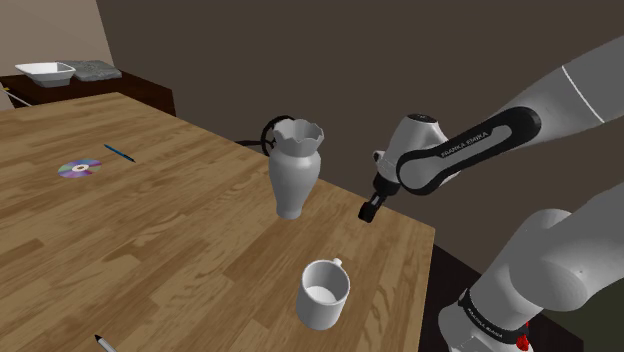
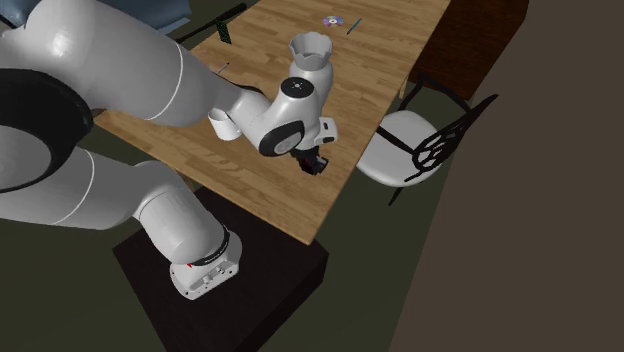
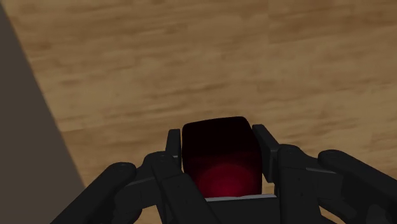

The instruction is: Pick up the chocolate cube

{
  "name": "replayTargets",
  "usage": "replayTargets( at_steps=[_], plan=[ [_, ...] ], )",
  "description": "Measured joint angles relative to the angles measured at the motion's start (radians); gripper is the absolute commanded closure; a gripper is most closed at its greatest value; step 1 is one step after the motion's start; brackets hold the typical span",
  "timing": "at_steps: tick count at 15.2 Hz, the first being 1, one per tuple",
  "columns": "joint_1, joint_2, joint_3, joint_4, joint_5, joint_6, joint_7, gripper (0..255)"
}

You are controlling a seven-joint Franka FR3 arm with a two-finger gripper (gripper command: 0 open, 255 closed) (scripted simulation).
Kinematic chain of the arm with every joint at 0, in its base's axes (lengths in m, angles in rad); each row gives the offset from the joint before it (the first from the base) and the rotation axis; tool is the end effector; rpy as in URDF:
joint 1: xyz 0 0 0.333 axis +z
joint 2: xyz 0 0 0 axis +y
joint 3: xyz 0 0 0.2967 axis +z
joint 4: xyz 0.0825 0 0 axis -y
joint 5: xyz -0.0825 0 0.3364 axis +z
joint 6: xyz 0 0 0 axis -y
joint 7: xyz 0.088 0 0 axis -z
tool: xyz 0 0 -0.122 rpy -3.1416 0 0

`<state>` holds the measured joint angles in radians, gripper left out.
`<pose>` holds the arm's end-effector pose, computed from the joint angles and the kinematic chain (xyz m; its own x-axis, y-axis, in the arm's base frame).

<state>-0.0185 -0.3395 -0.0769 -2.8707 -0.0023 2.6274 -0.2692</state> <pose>0.3374 -0.0299 0.2986 0.9793 0.1772 0.0982 0.1779 -0.9841 0.0019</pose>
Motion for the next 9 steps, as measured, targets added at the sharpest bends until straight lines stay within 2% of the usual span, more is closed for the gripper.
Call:
replayTargets(
  at_steps=[9],
  plan=[
    [-0.007, -0.128, 0.008, 0.046, -0.009, -0.173, 0.01, 255]
  ],
)
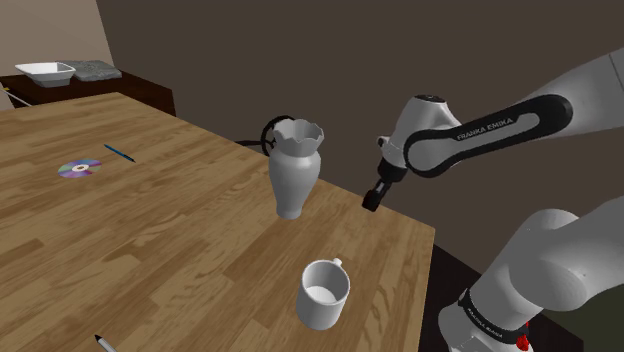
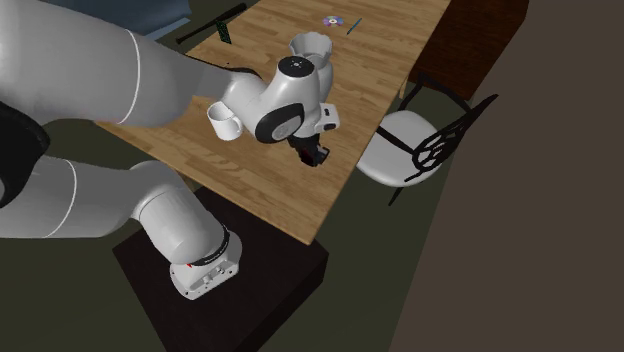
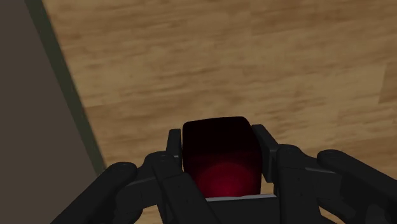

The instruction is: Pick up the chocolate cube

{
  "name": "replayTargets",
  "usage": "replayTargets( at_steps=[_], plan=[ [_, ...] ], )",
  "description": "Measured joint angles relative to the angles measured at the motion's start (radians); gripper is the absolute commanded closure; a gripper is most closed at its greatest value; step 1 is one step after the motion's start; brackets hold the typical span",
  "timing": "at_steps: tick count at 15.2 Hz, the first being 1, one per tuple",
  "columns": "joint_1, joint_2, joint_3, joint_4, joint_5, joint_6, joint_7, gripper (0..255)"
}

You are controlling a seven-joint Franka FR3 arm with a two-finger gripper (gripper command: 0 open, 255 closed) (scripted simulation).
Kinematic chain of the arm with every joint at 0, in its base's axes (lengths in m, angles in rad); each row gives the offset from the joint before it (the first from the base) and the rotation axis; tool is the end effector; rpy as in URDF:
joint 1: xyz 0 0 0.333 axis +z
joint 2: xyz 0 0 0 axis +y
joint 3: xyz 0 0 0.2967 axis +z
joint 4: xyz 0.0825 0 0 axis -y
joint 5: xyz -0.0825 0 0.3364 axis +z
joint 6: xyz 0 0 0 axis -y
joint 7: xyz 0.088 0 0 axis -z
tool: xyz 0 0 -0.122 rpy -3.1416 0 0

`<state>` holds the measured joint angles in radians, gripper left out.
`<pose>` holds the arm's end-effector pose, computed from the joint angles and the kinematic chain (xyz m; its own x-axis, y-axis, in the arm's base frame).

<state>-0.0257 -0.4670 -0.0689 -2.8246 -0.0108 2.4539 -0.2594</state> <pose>0.3341 -0.0296 0.3418 0.9793 0.1770 0.0982 0.1777 -0.9841 0.0019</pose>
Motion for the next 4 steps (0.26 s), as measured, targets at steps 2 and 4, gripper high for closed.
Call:
replayTargets(
  at_steps=[2, 4],
  plan=[
    [-0.001, -0.023, 0.001, 0.01, -0.001, -0.033, 0.001, 255],
    [-0.002, -0.041, 0.002, 0.023, -0.002, -0.065, 0.002, 255]
  ],
)
